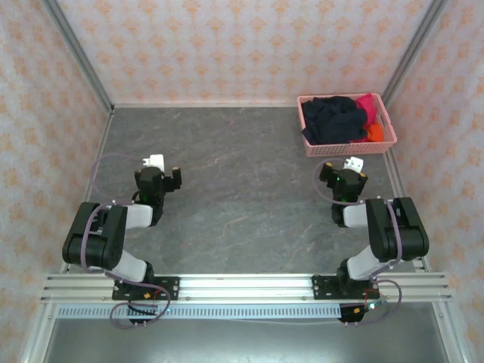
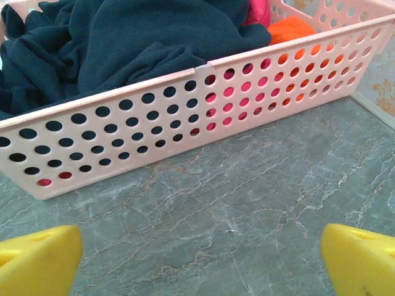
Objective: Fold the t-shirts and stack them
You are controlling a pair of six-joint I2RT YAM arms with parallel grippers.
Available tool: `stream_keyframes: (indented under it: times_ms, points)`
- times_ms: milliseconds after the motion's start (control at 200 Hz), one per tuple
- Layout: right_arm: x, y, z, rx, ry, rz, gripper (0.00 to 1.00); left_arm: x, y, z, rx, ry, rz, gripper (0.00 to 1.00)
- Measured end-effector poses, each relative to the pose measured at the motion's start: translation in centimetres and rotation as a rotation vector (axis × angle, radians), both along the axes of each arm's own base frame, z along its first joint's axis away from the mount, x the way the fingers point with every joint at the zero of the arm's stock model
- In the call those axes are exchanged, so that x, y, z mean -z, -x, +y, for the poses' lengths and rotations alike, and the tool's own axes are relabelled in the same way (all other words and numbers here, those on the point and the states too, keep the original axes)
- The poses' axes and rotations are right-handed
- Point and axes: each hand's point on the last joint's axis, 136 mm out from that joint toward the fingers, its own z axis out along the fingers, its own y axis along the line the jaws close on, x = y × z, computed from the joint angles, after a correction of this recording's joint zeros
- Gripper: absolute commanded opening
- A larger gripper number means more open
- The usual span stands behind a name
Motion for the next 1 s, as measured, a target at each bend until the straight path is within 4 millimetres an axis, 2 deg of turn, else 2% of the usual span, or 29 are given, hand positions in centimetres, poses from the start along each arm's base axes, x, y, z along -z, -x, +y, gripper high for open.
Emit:
stream_keyframes:
  times_ms: [836, 906, 996]
  points:
    - [-0.4, 0.0, 0.0, 0.001, 0.0, -0.011, 0.99, -0.2, 0.1, 0.1, -0.009, -0.006, 0.01, 1.0]
    - [-1.5, 0.2, 0.0, 0.001, -0.001, -0.033, 0.99, -1.4, 0.2, 0.2, -0.021, -0.012, 0.005, 1.0]
    - [-4.1, 0.6, 0.0, 0.001, -0.002, -0.09, 0.99, -5.1, 0.2, -0.1, -0.031, -0.022, -0.06, 1.0]
